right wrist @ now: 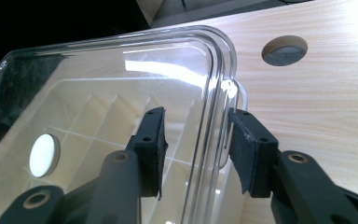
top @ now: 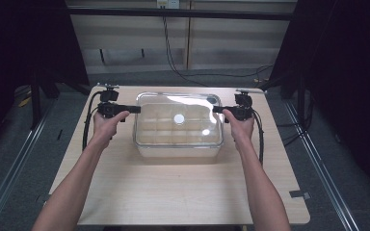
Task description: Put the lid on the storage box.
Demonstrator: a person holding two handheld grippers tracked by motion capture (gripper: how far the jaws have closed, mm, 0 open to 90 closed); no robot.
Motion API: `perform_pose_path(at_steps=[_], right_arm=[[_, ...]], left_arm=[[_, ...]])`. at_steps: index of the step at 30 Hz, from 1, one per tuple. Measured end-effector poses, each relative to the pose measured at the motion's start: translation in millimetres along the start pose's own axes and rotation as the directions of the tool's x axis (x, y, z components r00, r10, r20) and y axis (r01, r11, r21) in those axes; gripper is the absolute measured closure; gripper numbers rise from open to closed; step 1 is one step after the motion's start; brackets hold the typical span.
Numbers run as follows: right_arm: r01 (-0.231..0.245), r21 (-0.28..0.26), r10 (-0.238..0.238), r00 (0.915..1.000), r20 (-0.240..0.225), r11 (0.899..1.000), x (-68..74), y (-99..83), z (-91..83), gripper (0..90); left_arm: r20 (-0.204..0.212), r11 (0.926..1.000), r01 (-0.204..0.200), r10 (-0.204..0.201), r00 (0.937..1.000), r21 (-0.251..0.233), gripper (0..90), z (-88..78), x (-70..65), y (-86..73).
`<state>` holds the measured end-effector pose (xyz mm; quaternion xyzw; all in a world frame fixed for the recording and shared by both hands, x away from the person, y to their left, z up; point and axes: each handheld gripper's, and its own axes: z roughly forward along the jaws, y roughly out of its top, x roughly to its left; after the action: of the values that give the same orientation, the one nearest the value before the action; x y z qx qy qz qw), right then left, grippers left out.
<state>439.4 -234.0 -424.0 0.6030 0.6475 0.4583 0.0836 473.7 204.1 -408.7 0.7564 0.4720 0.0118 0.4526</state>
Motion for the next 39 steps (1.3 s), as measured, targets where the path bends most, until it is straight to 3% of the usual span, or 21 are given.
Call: perform_pose_path(at_steps=[9, 17, 25, 27, 28, 29, 31, 34, 39], right_arm=[[-0.018, 0.025, 0.018, 0.9998, 0.012, 1.000, -5.5, -2.8, 8.9, 56.9], [-0.026, 0.034, 0.025, 0.9991, 0.034, 0.999, -9.5, -8.9, 16.1, 57.0], [-0.033, 0.032, 0.031, 0.9985, 0.044, 0.999, -10.5, -12.3, 19.0, 56.0], [-0.005, 0.030, 0.003, 0.9980, 0.063, 1.000, -8.6, -12.5, 18.5, 53.0], [0.008, 0.030, -0.010, 0.9972, 0.074, 1.000, -7.0, -12.5, 18.0, 50.7], [0.012, 0.038, -0.015, 0.9966, 0.081, 0.999, -6.0, -12.7, 17.7, 49.2], [0.012, 0.029, -0.014, 0.9981, 0.060, 0.999, -6.0, -14.1, 16.9, 45.9], [0.001, 0.013, -0.002, 0.9984, 0.057, 1.000, -7.1, -15.9, 15.5, 44.3], [0.007, 0.007, -0.008, 0.9983, 0.058, 1.000, -8.5, -15.0, 9.9, 43.2]], left_arm=[[0.016, 0.9986, 0.029, -0.030, 0.9994, 0.043, 67.7, 9.0, 8.2, -0.4], [0.009, 0.9966, 0.051, -0.052, 0.9986, 0.064, 64.3, 18.4, 13.1, -5.9], [0.027, 0.9941, 0.083, -0.085, 0.9960, 0.070, 60.5, 26.8, 18.5, -12.1], [0.007, 0.9948, 0.068, -0.069, 0.9976, 0.076, 58.7, 26.9, 17.5, -12.3], [-0.020, 0.9967, 0.018, -0.017, 0.9997, 0.079, 61.7, 25.3, 15.4, -12.2], [-0.022, 0.9963, 0.009, -0.007, 0.9997, 0.085, 61.2, 25.0, 14.2, -12.3], [-0.006, 0.9964, 0.035, -0.035, 0.9994, 0.077, 55.5, 24.1, 14.2, -13.6], [-0.043, 0.9968, 0.008, -0.004, 0.9991, 0.080, 51.8, 21.5, 13.2, -14.9], [-0.053, 0.9987, 0.014, -0.011, 0.9985, 0.049, 46.8, 11.2, 15.6, -17.3]])
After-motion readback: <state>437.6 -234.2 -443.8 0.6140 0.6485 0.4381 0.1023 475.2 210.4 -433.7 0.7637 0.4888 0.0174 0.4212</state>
